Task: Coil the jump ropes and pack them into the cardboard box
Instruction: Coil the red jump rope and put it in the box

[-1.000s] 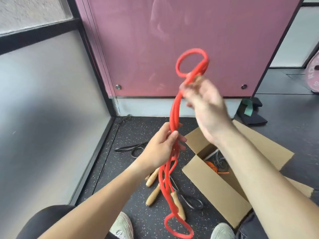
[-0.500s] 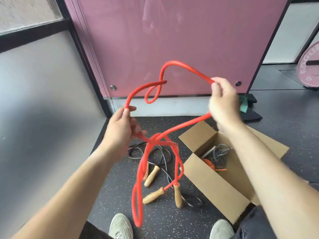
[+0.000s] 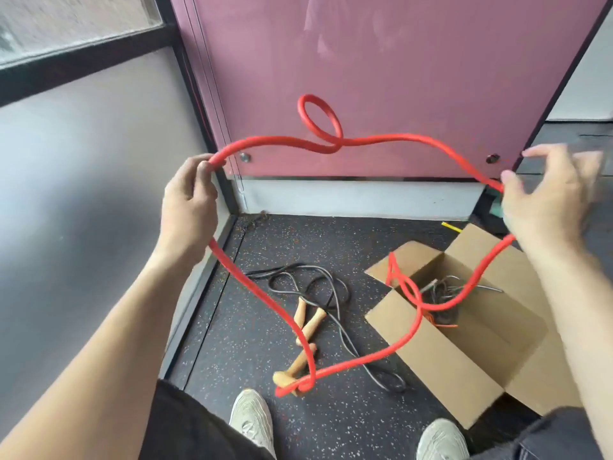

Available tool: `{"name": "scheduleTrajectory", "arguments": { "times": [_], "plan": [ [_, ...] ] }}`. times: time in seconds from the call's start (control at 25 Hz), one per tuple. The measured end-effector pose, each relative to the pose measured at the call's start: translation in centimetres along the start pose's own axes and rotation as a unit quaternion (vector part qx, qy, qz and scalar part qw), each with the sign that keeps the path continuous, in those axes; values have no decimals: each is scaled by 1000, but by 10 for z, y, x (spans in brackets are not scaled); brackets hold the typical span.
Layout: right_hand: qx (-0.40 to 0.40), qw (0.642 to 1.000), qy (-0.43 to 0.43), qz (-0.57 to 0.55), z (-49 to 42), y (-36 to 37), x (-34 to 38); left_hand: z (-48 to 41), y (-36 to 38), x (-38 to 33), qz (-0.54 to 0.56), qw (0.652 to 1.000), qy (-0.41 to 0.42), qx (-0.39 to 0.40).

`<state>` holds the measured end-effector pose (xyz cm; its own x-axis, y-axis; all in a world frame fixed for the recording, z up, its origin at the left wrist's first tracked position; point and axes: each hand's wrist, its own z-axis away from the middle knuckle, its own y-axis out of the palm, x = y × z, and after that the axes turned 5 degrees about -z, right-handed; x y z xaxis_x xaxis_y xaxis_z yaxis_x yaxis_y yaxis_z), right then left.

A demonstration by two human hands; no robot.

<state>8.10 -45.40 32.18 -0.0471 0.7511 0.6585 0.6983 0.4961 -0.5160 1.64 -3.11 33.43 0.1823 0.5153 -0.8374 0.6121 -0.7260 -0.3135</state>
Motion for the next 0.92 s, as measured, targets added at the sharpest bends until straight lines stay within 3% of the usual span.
{"name": "scheduleTrajectory", "arguments": {
  "times": [0.08, 0.16, 0.2, 0.28, 0.36, 0.44, 0.56, 0.64, 0.76, 0.84, 0.92],
  "plan": [
    [82, 991, -104, 38, 32, 15, 30, 5, 10, -21, 73, 997, -11, 5],
    [259, 949, -176, -32, 66, 20, 66, 14, 23, -36, 133, 989, -55, 31],
    [381, 905, -173, -73, 88, 22, 82, 20, 30, -41, 164, 982, -72, 53],
    [591, 785, -166, -82, 136, 31, 105, 31, 43, -53, 230, 965, -90, 89],
    [694, 697, -177, -36, 178, 43, 114, 36, 51, -64, 276, 948, -114, 106],
    [696, 700, -154, -49, 195, 54, 115, 34, 49, -68, 302, 939, -125, 111],
    [617, 760, -173, -105, 180, 56, 124, 28, 41, -59, 325, 930, -111, 133],
    [543, 796, -152, -219, 161, 52, 132, 32, 47, -52, 286, 919, -154, 222],
    [386, 830, -69, -396, 122, 46, 144, 64, 58, -43, 61, 876, -154, 452],
    [327, 776, 35, -538, 95, 39, 144, 90, 64, -41, -47, 826, -108, 551],
    [272, 694, 159, -648, 74, 30, 139, 101, 71, -44, -29, 845, -93, 526]
  ]
}}
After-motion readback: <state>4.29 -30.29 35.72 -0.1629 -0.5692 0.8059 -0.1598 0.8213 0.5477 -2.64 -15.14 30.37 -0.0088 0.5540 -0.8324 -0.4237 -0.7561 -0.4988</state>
